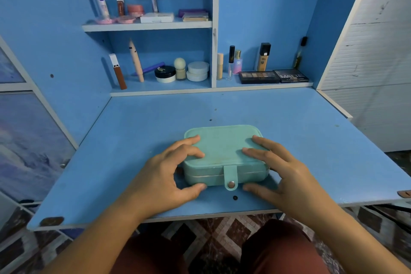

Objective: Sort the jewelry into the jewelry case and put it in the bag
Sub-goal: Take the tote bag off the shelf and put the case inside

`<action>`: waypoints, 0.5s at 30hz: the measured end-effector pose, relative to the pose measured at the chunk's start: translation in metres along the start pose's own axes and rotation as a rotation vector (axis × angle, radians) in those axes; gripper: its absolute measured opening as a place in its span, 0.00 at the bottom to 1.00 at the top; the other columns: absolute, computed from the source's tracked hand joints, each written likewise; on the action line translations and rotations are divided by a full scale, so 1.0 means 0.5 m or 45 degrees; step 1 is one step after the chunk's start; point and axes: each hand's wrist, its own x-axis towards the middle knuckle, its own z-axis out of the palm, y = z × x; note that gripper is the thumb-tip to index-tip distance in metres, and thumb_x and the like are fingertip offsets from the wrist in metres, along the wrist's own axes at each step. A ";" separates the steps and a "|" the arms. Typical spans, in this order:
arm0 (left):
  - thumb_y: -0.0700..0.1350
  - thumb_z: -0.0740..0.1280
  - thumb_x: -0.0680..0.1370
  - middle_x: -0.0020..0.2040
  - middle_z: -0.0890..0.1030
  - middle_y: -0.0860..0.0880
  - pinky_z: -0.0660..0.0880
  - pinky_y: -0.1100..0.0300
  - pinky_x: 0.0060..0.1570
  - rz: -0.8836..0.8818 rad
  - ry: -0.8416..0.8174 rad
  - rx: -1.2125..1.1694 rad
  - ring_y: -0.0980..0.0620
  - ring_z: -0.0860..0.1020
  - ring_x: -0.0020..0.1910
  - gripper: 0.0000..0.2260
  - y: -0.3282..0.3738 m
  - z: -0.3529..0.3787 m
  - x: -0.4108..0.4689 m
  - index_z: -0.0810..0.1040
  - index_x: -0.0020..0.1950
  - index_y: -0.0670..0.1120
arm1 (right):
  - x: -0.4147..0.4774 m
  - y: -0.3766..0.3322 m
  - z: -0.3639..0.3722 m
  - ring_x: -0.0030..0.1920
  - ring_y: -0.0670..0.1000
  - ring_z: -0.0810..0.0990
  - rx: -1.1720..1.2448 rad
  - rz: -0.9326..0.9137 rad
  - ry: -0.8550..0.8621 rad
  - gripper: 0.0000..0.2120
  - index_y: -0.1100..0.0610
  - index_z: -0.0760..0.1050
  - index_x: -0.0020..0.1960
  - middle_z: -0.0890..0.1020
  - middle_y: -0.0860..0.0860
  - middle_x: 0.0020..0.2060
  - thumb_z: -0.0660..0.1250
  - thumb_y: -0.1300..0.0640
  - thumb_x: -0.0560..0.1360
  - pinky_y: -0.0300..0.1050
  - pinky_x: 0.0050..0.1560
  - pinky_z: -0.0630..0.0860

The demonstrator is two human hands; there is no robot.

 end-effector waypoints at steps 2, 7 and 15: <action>0.57 0.74 0.65 0.71 0.68 0.66 0.78 0.55 0.54 -0.004 0.007 -0.034 0.63 0.73 0.64 0.24 0.006 -0.004 0.007 0.71 0.58 0.62 | 0.007 0.001 -0.006 0.64 0.40 0.73 -0.077 -0.022 -0.019 0.31 0.38 0.68 0.67 0.67 0.38 0.70 0.76 0.46 0.66 0.40 0.60 0.74; 0.60 0.71 0.67 0.65 0.73 0.67 0.79 0.60 0.51 0.001 0.053 -0.002 0.62 0.78 0.56 0.25 0.029 -0.038 0.026 0.70 0.63 0.64 | 0.061 -0.010 -0.055 0.46 0.32 0.76 -0.142 -0.086 -0.001 0.28 0.40 0.70 0.64 0.75 0.36 0.61 0.69 0.41 0.65 0.29 0.46 0.74; 0.66 0.69 0.68 0.59 0.76 0.64 0.73 0.63 0.59 -0.067 0.022 -0.085 0.60 0.76 0.60 0.25 0.027 -0.047 0.072 0.71 0.63 0.60 | 0.139 -0.016 -0.093 0.58 0.41 0.71 -0.319 -0.003 -0.273 0.30 0.34 0.63 0.65 0.72 0.32 0.56 0.62 0.31 0.64 0.46 0.58 0.71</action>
